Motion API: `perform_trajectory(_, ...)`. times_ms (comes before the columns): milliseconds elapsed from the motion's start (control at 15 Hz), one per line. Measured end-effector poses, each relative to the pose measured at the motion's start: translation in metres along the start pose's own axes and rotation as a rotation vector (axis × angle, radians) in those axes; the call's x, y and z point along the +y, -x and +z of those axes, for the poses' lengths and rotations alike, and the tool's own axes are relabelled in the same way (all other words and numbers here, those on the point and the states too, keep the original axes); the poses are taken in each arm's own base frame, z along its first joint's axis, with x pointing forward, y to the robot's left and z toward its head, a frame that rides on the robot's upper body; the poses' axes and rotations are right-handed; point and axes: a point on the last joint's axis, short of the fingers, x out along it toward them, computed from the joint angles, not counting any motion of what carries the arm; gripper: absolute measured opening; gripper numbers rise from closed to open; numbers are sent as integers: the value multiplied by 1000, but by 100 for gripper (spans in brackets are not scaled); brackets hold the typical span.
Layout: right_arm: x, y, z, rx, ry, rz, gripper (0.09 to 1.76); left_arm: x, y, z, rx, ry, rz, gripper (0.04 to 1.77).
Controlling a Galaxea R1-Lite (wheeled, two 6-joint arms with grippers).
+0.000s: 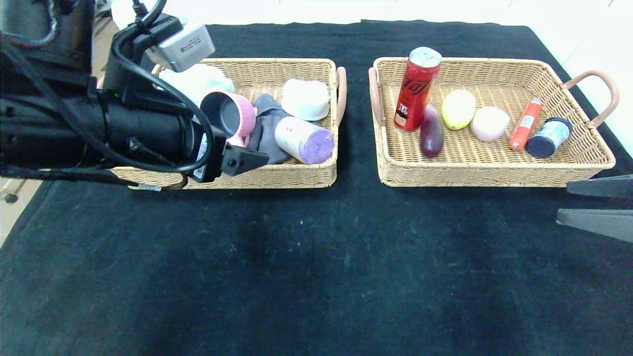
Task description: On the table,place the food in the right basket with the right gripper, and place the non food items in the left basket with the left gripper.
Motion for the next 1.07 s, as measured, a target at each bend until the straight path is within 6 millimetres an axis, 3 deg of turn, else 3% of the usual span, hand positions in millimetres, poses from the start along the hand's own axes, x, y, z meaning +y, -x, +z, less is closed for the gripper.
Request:
perform_trajectory(400, -11, 8, -10, 10, -47, -75, 171, -11, 53, -34, -1, 46, -37, 170)
perform_trajectory(667, -20, 25, -19, 19, -92, -232, 171, -12, 86, -55, -18, 55, -35, 170)
perform_trajectory(1067, -5, 49, -43, 9, -140, -355, 171, -13, 130, -96, -49, 120, 4, 171)
